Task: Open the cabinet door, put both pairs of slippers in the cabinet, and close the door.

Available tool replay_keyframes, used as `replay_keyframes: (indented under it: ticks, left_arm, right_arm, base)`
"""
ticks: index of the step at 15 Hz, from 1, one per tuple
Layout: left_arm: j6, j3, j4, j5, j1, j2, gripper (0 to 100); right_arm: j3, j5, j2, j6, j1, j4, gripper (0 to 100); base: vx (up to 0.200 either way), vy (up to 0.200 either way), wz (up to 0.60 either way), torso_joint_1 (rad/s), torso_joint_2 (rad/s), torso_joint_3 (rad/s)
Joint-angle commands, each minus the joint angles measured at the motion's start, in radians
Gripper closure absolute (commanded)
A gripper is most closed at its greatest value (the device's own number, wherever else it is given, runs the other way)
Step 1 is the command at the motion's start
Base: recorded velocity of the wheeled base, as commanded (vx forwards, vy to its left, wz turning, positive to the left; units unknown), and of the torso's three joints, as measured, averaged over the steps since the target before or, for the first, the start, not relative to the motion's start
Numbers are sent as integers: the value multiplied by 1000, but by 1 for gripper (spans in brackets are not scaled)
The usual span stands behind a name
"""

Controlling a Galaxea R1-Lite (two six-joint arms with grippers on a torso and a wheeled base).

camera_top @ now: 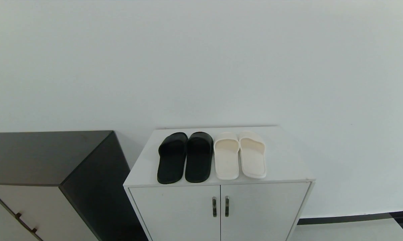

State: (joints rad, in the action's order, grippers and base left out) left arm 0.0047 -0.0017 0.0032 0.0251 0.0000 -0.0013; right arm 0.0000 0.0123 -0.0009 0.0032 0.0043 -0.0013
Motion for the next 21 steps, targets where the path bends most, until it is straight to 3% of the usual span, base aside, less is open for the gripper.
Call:
replay_keyframes:
  ticks: [1, 6, 9, 10, 11, 13, 14, 15, 17, 20, 21]
  left_arm:
    - [0, 0, 0, 1, 0, 1, 100]
    - [-2, 0, 0, -1, 0, 1, 100]
    - [0, 0, 0, -1, 0, 1, 100]
    - [0, 0, 0, -1, 0, 1, 100]
    - [0, 0, 0, -1, 0, 1, 100]
    - [0, 0, 0, -1, 0, 1, 100]
    - [0, 0, 0, -1, 0, 1, 100]
    - [0, 0, 0, -1, 0, 1, 100]
    - [0, 0, 0, -1, 0, 1, 100]
    - [0, 0, 0, 1, 0, 1, 100]
    - [0, 0, 0, 1, 0, 1, 100]
  right_arm:
    - [0, 0, 1, -3, 0, 0, 0]
    - [-5, 49, 4, -15, -4, -6, 0]
    - [-437, 38, 223, 173, 37, 41, 0]
    - [-451, -61, 338, 120, 53, 139, 0]
    - [-394, -176, 446, 86, 57, 136, 0]
    - [-370, -258, 662, 97, 74, 30, 0]
    - [-371, -255, 776, 136, 140, -68, 0]
    - [-379, -233, 848, 195, 209, -154, 0]
    - [-428, -6, 1010, 261, 393, -293, 0]
    - [-508, 288, 1164, 259, 628, -312, 0]
    - [-525, 316, 1200, 262, 649, -319, 0]
  base:
    - [0, 0, 0, 0, 0, 0]
    - [0, 0, 0, 0, 0, 0]
    - [0, 0, 0, 0, 0, 0]
    - [0, 0, 0, 0, 0, 0]
    - [0, 0, 0, 0, 0, 0]
    - [0, 0, 0, 0, 0, 0]
    - [0, 0, 0, 0, 0, 0]
    - [0, 0, 0, 0, 0, 0]
    - [0, 0, 0, 0, 0, 0]
    - [0, 0, 0, 0, 0, 0]
    - [0, 0, 0, 0, 0, 0]
